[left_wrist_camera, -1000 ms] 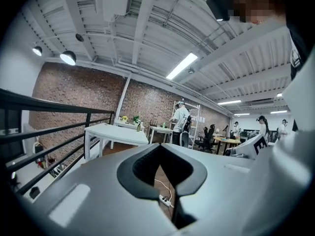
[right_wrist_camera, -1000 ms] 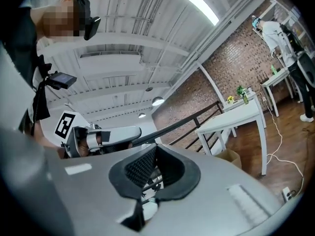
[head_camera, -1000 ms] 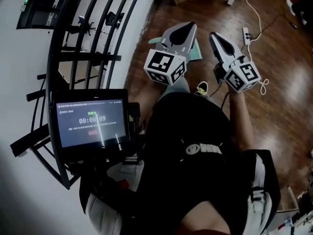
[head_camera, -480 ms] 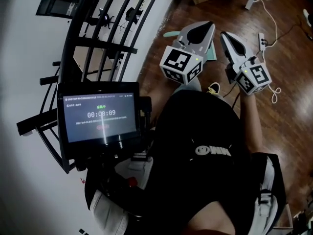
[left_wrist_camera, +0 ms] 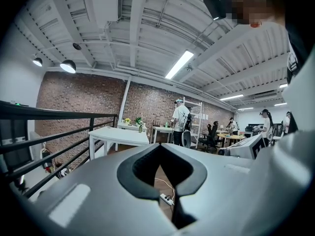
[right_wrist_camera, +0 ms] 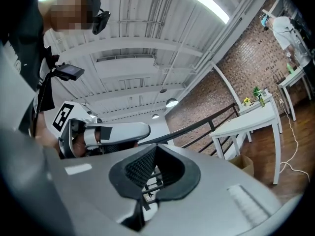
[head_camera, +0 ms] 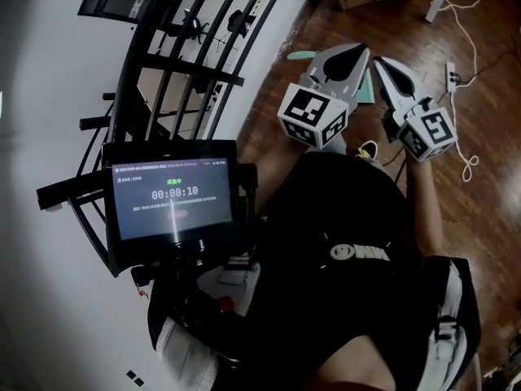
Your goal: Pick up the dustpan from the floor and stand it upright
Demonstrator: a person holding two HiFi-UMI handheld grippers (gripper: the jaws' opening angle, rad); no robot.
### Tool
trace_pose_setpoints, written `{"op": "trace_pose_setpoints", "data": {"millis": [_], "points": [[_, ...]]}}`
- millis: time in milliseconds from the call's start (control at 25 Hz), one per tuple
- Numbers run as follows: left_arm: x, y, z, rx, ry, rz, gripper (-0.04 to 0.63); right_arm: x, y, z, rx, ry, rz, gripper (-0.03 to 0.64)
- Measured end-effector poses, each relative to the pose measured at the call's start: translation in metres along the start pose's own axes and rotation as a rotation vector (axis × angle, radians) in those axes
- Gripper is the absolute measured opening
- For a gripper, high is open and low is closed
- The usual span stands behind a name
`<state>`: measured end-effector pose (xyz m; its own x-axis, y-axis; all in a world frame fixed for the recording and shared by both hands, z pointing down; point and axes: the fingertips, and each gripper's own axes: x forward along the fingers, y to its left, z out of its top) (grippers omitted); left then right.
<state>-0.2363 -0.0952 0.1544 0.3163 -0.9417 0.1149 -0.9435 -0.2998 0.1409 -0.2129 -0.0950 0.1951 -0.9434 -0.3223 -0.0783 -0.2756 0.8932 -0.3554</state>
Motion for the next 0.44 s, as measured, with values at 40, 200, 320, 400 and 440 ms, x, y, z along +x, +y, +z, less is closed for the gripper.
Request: {"op": "trace_pose_setpoints", "data": {"millis": [40,200,320,400,440], "points": [[-0.004,0.000,0.001,0.000,-0.001,0.002,0.020,0.002,0.004,0.000,0.000,0.001,0.004,0.003],[-0.010,0.003,0.004,-0.003,-0.004,0.013,0.020,0.005,0.013,0.002,0.002,0.001,0.011,0.003],[-0.012,0.001,0.001,0.001,-0.010,0.024,0.020,0.000,0.015,-0.003,-0.004,0.004,0.019,0.003],[-0.014,0.000,-0.003,0.000,-0.013,0.029,0.020,-0.003,0.015,-0.005,-0.005,0.005,0.020,0.003],[-0.014,-0.001,-0.004,0.000,-0.015,0.031,0.020,-0.005,0.015,-0.007,-0.005,0.006,0.021,0.003]]}}
